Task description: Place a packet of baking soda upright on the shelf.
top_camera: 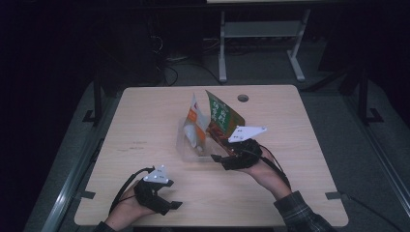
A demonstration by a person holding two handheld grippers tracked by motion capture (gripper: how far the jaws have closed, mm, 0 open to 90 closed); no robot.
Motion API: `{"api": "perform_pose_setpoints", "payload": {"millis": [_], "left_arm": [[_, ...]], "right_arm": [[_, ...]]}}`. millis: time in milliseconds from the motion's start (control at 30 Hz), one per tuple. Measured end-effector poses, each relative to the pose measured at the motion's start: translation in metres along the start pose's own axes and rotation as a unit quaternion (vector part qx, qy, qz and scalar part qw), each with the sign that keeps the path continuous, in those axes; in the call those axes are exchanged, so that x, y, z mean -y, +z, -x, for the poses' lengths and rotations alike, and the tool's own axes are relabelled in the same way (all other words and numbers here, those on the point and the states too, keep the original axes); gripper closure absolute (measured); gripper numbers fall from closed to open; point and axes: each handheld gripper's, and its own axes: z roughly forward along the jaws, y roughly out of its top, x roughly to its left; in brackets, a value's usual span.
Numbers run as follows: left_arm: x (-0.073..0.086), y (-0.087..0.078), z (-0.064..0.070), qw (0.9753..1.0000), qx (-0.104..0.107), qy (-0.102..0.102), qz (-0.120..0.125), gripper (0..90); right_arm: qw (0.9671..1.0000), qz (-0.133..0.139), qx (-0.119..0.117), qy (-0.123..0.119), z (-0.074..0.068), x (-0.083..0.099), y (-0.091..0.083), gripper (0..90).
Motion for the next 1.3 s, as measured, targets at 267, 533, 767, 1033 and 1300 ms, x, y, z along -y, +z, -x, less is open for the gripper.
{"api": "perform_pose_setpoints", "payload": {"millis": [267,533,767,1033,1300], "left_arm": [[0.000,0.002,0.001,1.0000,0.003,-0.005,0.006,18.3],[0.000,0.004,0.003,0.9999,0.016,0.004,0.000,18.3],[0.000,0.006,0.006,0.9996,0.025,0.013,-0.007,18.3],[0.000,0.008,0.006,0.9993,0.030,0.018,-0.015,18.4],[0.001,0.010,0.006,0.9992,0.027,0.019,-0.021,18.4]], "right_arm": [[0.9995,-0.023,-0.016,-0.014,-0.003,0.023,-0.010,35.1],[0.9981,-0.049,-0.027,-0.023,-0.009,0.045,-0.016,34.1],[0.9968,-0.074,-0.020,-0.022,-0.009,0.067,-0.019,33.5],[0.9954,-0.093,-0.016,-0.017,-0.008,0.086,-0.025,32.6],[0.9943,-0.106,-0.004,-0.013,-0.007,0.100,-0.035,32.5]]}}
